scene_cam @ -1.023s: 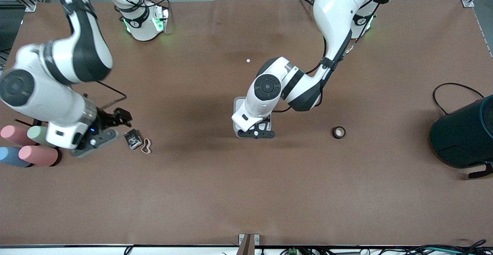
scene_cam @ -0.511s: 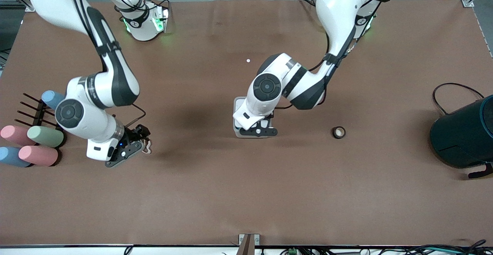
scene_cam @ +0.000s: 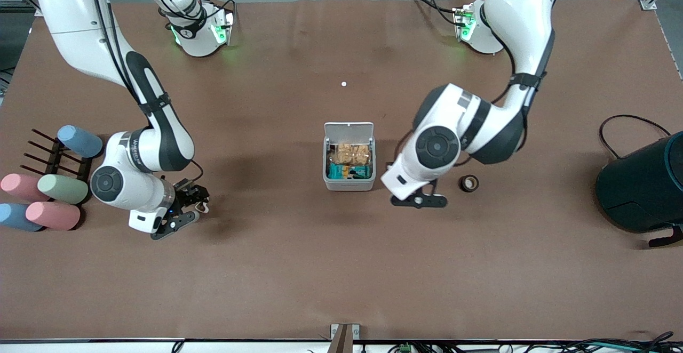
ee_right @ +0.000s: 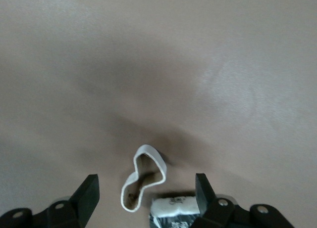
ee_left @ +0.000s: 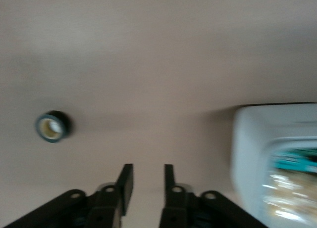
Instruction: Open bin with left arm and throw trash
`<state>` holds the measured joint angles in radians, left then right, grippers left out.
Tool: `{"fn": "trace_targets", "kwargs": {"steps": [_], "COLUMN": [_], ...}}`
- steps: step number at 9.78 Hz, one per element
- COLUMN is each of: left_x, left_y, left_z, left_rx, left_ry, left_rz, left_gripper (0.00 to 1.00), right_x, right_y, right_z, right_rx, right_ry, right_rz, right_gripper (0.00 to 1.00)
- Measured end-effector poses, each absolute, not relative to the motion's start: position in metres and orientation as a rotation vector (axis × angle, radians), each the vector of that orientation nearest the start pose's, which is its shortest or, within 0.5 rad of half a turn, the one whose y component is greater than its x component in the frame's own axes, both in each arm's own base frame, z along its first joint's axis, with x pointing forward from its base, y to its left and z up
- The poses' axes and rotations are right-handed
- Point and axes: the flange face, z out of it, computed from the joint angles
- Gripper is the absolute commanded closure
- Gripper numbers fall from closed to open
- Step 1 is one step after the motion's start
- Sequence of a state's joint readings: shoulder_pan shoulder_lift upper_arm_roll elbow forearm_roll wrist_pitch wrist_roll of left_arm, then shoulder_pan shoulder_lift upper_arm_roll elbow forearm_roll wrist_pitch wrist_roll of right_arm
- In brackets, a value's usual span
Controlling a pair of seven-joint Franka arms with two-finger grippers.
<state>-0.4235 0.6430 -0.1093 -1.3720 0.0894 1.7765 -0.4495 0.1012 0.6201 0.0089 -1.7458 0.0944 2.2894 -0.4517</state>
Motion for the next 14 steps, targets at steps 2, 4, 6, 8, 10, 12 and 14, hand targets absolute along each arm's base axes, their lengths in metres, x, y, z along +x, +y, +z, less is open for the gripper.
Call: {"fn": "trace_targets", "kwargs": {"steps": [2, 4, 6, 8, 10, 12, 14], "left_x": [0.618, 0.612, 0.593, 0.575, 0.564, 0.562, 0.561], "left_y": [-0.282, -0.221, -0.176, -0.143, -0.131, -0.138, -0.145], "left_z": [0.291, 0.266, 0.242, 0.214, 0.199, 0.199, 0.196], "left_rx": [-2.957, -3.002, -3.044, -3.081, -3.097, -3.103, -3.111], "left_ry": [0.191, 0.186, 0.210, 0.265, 0.286, 0.303, 0.320], "left_rz": [0.270, 0.200, 0.111, 0.015, -0.024, -0.035, -0.046], "left_gripper": [0.00, 0.00, 0.00, 0.01, 0.08, 0.09, 0.08], "right_x": [0.655, 0.658, 0.658, 0.657, 0.657, 0.657, 0.657], "right_y": [0.080, 0.079, 0.075, 0.075, 0.076, 0.076, 0.077], "right_z": [0.211, 0.205, 0.187, 0.180, 0.179, 0.179, 0.179], "right_rx": [-2.957, -2.966, -2.971, -2.970, -2.969, -2.968, -2.968], "right_ry": [-0.758, -0.755, -0.747, -0.746, -0.747, -0.748, -0.749], "right_rz": [0.089, 0.057, 0.061, 0.071, 0.073, 0.074, 0.075], "right_gripper": [0.17, 0.21, 0.28, 0.40, 0.58, 0.70, 0.82]}}
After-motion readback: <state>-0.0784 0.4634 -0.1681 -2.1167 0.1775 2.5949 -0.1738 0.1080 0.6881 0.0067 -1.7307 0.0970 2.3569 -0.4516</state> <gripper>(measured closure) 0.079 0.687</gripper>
